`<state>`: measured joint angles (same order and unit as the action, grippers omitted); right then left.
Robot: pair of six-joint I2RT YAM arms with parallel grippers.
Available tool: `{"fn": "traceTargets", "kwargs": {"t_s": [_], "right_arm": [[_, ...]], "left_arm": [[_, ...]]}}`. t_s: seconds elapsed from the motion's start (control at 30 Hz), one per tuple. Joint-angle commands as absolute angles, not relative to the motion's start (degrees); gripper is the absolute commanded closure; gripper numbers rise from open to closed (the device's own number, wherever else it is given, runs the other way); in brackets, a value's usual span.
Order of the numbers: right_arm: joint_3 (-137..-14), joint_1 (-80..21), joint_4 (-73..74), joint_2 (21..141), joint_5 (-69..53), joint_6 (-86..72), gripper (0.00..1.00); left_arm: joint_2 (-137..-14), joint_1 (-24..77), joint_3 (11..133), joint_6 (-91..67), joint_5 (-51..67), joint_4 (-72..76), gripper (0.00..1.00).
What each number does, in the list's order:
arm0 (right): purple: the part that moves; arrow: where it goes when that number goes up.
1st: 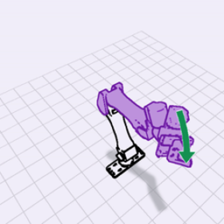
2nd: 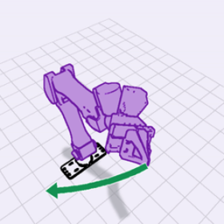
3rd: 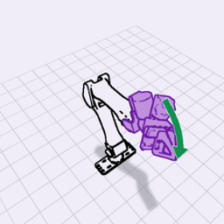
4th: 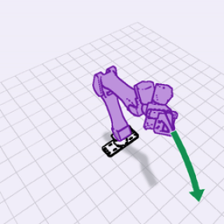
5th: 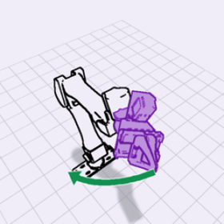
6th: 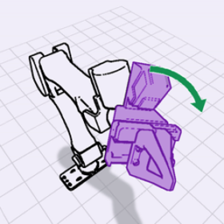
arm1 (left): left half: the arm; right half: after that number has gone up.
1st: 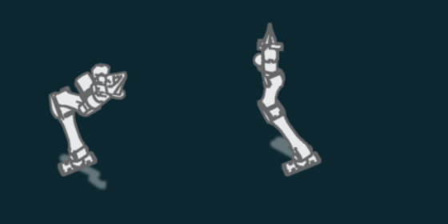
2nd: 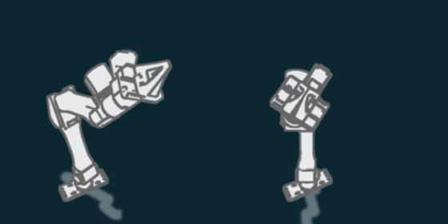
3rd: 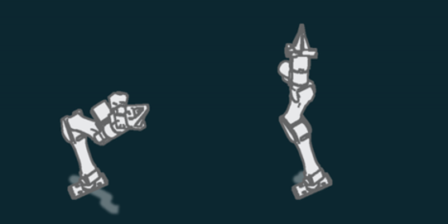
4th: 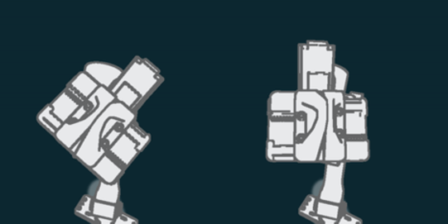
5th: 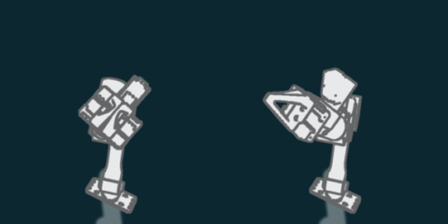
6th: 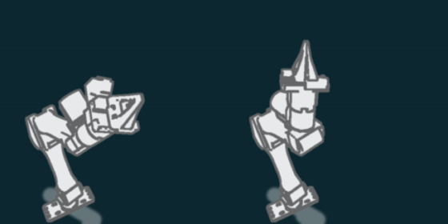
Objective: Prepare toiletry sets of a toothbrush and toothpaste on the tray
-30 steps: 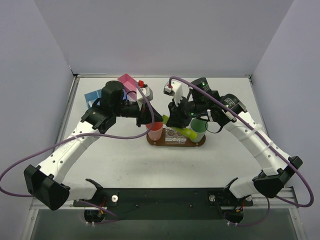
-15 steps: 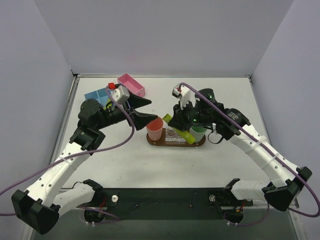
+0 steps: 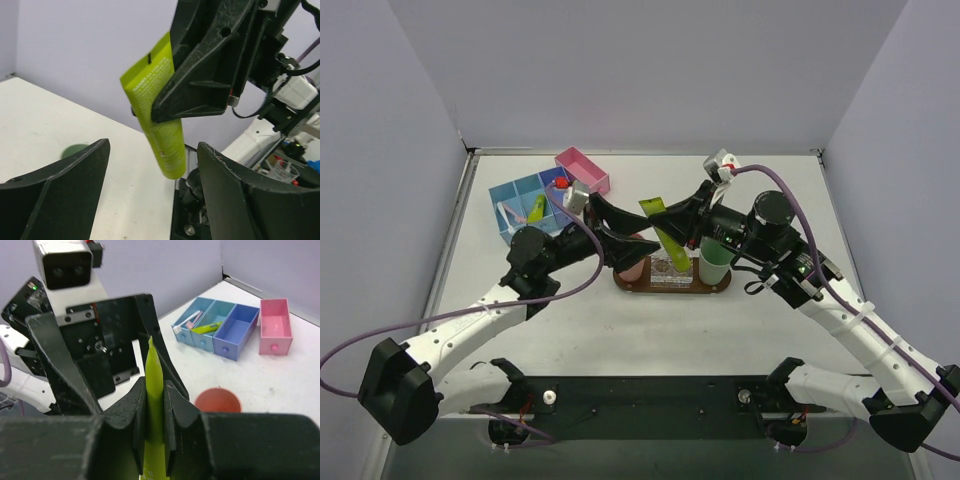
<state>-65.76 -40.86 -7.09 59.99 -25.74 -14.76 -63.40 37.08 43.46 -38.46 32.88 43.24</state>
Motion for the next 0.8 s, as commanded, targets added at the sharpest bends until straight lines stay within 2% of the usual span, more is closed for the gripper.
{"fn": "traceTargets", "kwargs": {"t_s": [0.0, 0.3, 0.4, 0.63, 0.67, 0.77], "right_arm": [[-64.52, -40.96, -19.60, 58.80, -29.70, -18.28, 1.00], [-64.34, -41.40, -20.65, 58.80, -31.55, -18.46, 1.00], [-64.07, -41.40, -20.48, 58.62, -31.47, -18.28, 1.00], [-63.90, -41.40, -18.29, 58.27, -28.92, -17.23, 1.00], [-63.90, -41.40, -17.15, 58.10, -27.70, -17.14, 0.98], [-64.51, -41.22, -13.99, 57.57, -25.59, -16.17, 0.88]], "left_arm": [[-66.53, 41.21, 44.47, -43.59, 34.10, 55.27, 0.19], [-74.79, 44.21, 45.53, -49.74, 34.45, 63.98, 0.20], [-76.20, 45.00, 46.40, -50.62, 34.72, 65.04, 0.25], [-78.40, 46.41, 47.46, -51.15, 35.42, 65.21, 0.57], [-78.31, 46.32, 47.37, -51.07, 35.33, 65.04, 0.63], [-78.14, 46.41, 47.46, -50.10, 35.68, 63.29, 0.71]]}}
